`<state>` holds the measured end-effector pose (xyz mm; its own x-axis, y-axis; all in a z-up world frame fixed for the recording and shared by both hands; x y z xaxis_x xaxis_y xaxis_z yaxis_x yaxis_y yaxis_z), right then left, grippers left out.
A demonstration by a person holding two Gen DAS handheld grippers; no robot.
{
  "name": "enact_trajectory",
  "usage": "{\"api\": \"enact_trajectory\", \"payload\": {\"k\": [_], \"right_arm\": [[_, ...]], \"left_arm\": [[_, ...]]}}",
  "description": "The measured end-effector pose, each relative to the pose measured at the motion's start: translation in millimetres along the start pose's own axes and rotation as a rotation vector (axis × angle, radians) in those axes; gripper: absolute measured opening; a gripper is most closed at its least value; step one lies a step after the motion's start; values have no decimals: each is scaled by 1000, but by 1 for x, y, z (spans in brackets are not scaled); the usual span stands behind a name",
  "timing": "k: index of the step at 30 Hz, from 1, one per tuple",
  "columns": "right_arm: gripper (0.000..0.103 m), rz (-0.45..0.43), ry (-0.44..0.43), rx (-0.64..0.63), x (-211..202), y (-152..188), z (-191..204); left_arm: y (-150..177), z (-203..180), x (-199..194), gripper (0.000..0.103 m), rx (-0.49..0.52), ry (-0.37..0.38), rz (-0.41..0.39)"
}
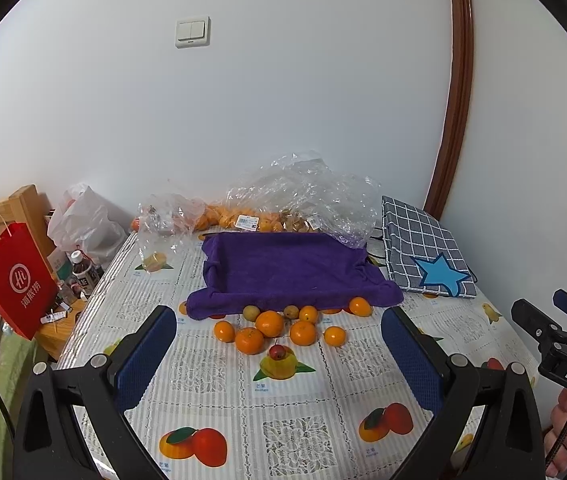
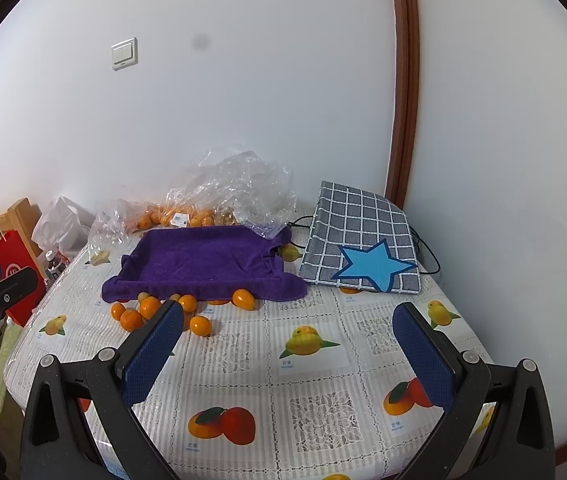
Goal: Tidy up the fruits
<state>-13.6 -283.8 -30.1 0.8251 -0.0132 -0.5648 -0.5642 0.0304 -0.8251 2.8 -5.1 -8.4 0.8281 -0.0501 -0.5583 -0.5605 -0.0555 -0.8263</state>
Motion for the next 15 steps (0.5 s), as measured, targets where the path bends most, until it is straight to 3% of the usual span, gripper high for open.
{"api": "enact_trajectory", "payload": {"k": [15], "right_arm": [[103, -4, -5, -10, -1, 3, 4]], "left_arm": [[3, -1, -1, 103, 3, -3, -6]]}}
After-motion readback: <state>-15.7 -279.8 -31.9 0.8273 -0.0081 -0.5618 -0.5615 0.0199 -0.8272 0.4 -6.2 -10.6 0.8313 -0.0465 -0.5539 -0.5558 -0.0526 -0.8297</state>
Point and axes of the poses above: each gripper's, at about its wrist camera, not at the fingertips, and x roughly the way its jaws point, z to its left, y to its underside, the point moved 1 cm from there along x, roughly the way its jaws point, and after that the axes turned 2 degrees about y, right-handed, at the moved point
